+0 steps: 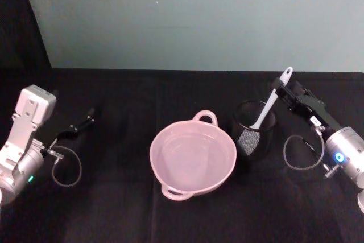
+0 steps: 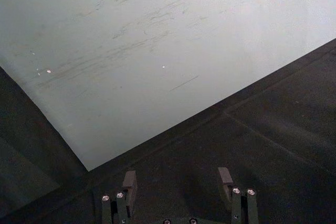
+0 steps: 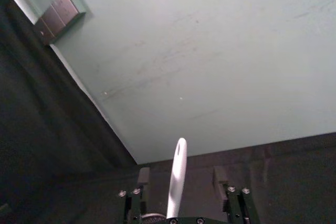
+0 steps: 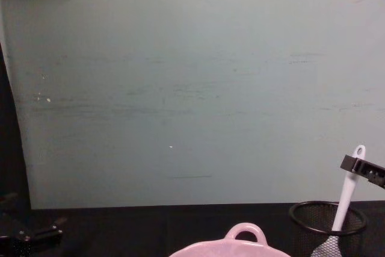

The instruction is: Use the one hand to pick up the spoon and stir the clear water in the bowl.

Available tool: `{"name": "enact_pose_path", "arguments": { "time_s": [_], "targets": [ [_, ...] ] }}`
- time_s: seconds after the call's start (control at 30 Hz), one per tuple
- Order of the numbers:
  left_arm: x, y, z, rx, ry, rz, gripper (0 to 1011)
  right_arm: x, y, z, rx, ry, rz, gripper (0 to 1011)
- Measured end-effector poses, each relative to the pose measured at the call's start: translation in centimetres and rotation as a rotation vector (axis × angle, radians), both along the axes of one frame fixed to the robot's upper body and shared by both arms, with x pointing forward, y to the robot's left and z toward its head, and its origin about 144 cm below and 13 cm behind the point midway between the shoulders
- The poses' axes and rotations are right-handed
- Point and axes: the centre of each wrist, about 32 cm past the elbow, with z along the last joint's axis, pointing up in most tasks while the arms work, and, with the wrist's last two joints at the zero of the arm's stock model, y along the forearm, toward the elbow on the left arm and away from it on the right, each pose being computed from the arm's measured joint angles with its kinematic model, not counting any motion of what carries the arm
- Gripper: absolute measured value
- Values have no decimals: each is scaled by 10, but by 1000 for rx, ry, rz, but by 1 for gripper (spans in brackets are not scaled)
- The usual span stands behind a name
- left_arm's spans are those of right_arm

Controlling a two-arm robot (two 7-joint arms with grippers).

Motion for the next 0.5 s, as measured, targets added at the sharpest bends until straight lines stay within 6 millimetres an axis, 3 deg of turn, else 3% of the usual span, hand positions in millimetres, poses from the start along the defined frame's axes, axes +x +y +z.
{"name": "enact_pose_path", "arguments": {
  "time_s": [0.3,0.5],
  "targets": [
    [0,0,0,0,0,0,1005,-19,-11,21,-76,77,41,987],
    [0,0,0,0,0,0,1005,-42,-26,44,-223,97,43,1002]
  ]
}}
